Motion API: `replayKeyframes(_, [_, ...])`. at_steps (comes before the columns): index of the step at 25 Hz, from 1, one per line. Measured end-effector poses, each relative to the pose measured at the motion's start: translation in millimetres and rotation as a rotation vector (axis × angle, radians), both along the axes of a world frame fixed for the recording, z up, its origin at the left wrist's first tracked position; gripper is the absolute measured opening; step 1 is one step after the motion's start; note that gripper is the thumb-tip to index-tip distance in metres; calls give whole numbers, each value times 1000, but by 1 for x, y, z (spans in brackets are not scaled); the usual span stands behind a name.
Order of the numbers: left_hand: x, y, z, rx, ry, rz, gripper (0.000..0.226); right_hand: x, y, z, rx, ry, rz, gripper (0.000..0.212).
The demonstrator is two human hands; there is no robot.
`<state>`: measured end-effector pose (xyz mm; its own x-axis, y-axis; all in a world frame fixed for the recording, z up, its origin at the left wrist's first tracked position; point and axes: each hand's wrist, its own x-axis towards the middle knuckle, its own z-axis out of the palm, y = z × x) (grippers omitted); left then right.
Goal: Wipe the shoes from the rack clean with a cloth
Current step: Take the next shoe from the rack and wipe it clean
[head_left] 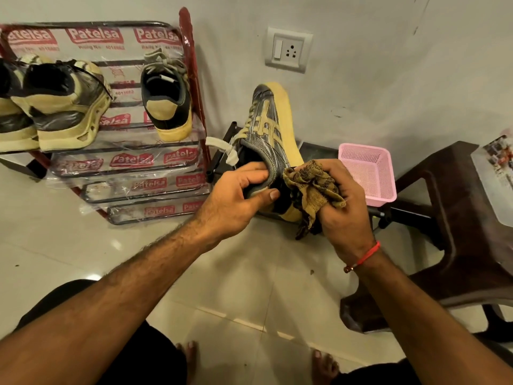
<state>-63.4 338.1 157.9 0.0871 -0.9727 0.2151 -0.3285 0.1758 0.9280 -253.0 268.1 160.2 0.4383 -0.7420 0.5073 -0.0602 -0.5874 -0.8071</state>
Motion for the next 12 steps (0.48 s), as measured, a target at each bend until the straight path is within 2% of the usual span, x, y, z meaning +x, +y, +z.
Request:
replayKeyframes(2, [-1,2,1,-20,-23,-33,33,0,2,3,-62,28,22,23])
replayKeyframes(3, [-2,3,5,-4,39,-56,32,0,4,4,-112,52,28,24])
replayKeyframes(5, [-8,7,23,158,393,-58,33,1,8,5,-181,75,28,27])
replayKeyframes(6, [-9,7,27,282,586,-65,40,1,11,3,-198,83,33,28])
replayKeyframes(7, [-9,7,29,387,700,-62,50,2,16,-1,-210,103,45,29])
replayKeyframes(9, [-8,5,18,518,695,31,57,7,28,-14,-216,200,85,36])
replayKeyframes(12, [0,-3,-2,527,479,290,55,16,39,-26,-206,350,159,41])
